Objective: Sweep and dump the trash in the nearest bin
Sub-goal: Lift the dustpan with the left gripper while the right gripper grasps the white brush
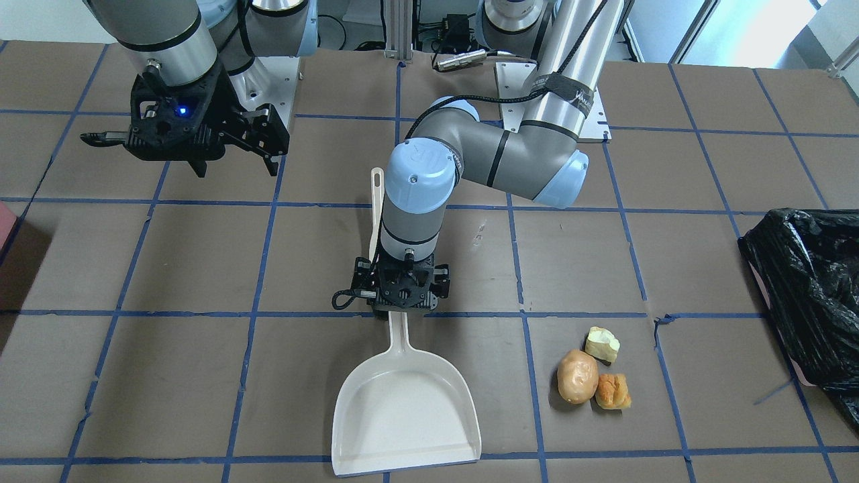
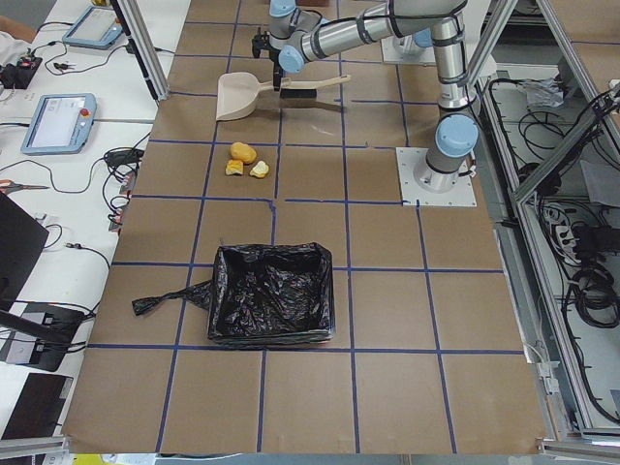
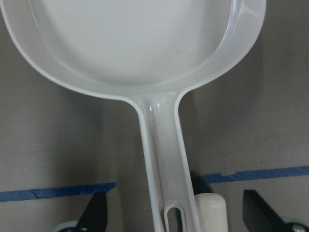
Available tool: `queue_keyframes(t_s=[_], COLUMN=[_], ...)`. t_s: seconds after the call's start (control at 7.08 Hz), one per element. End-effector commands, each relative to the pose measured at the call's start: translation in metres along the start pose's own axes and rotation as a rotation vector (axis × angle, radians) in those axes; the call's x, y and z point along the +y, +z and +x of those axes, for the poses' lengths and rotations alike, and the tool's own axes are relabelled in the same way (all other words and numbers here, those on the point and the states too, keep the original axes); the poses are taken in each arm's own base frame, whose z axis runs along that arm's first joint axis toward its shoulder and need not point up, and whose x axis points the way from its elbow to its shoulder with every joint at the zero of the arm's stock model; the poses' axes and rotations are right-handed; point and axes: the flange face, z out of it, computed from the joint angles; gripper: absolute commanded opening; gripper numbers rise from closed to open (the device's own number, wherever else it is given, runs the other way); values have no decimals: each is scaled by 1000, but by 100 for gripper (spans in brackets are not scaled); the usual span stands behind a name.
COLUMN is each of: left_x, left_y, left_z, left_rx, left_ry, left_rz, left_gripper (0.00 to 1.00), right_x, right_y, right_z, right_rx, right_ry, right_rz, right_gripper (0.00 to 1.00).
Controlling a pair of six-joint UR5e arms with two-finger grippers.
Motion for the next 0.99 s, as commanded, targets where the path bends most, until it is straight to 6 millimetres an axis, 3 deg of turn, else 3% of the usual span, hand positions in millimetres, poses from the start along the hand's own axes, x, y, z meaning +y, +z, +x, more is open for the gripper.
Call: queue_keyframes(t_s=[0.0,0.28,0.42,0.57,0.85], left_x=[3,-1,-1,-1,-2], left_y=[15,12,12,11,10], left_z=[0,1,2,2,2], left_rx=[-6,-2,1,1,1], left_ry=[1,8,9,12,13], left_rz=[-19,-4,-2,0,0], left_gripper=[88,66,46,38,22], right_x=[5,8,13,15,22], right_y=[10,17,27,41,51], right_z=[-17,-28,-28,-29,-51], right_rx=[-1,2,0,-4,-4], right_ry=[-3,-14,1,30,30], right_rz=[-4,-15,-11,13,17], right_gripper=[97,97,96,96,96])
